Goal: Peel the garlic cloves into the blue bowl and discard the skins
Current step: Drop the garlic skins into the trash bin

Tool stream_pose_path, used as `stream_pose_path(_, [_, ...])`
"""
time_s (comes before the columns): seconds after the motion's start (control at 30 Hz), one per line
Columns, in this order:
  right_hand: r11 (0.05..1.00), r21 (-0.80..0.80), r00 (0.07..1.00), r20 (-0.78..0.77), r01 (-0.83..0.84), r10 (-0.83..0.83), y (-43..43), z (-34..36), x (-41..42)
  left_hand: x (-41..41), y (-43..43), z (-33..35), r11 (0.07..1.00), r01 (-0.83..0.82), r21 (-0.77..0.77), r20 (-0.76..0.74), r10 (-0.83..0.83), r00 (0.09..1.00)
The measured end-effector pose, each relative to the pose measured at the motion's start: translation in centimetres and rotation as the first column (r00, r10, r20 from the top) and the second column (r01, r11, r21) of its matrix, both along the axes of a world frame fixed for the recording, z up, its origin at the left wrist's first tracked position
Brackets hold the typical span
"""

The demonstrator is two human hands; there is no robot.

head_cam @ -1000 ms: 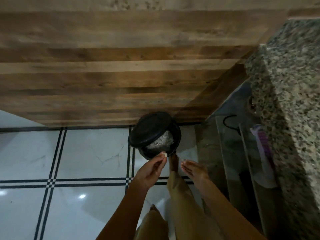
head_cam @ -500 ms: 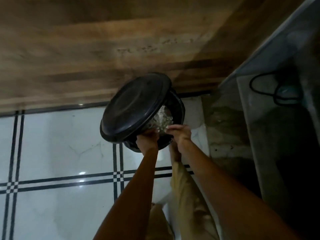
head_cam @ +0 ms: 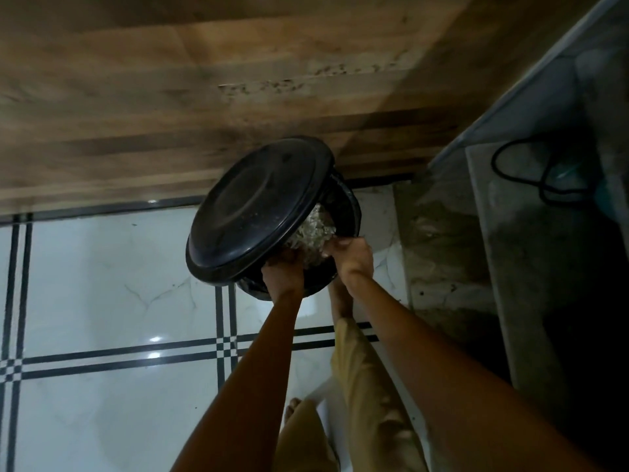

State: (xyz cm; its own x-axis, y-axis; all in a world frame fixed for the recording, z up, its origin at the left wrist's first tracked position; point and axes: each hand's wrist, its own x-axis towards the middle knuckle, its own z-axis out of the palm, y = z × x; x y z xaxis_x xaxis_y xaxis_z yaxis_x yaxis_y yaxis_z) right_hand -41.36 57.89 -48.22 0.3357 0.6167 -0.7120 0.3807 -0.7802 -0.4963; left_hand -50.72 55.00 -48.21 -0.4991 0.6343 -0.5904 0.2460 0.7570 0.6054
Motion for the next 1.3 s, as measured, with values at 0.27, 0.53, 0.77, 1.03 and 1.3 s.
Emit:
stream_pose_path(0.27, [0.996,0.080,0.976,-0.213,-0.035,0.051,0.0,-0.8,-0.4,-0.7,0.0,-1.0,0.982,0.188,0.009,-0.047,-0.188,0.981])
stream_pose_path(0.53, [0.958,0.105,0.951,-0.131,-0.266,0.279,0.0,-0.6,-0.2,-0.8,-0.5,-1.6,0.930,0.367,-0.012,0.034,-0.366,0.930])
stream_pose_path(0.77, [0.954,0.114,0.931,-0.278,0.277,-0.237,-1.4,3.6,1.0,-0.8,-3.0,2.3,0.952,0.306,0.021,0.208,-0.304,0.930])
stream_pose_path(1.03, [0.890,0.206,0.874,-0.372,0.407,-0.314,-8.5,26.3,5.4,2.3,-7.0,22.4,0.880,0.359,0.309,0.153,-0.419,0.895])
stream_pose_path(1.3, [0.715,0.658,0.971,-0.196,0.236,-0.140,-21.9,48.3,15.0,14.0,-10.6,44.9,0.565,0.583,0.583,0.067,-0.749,0.659])
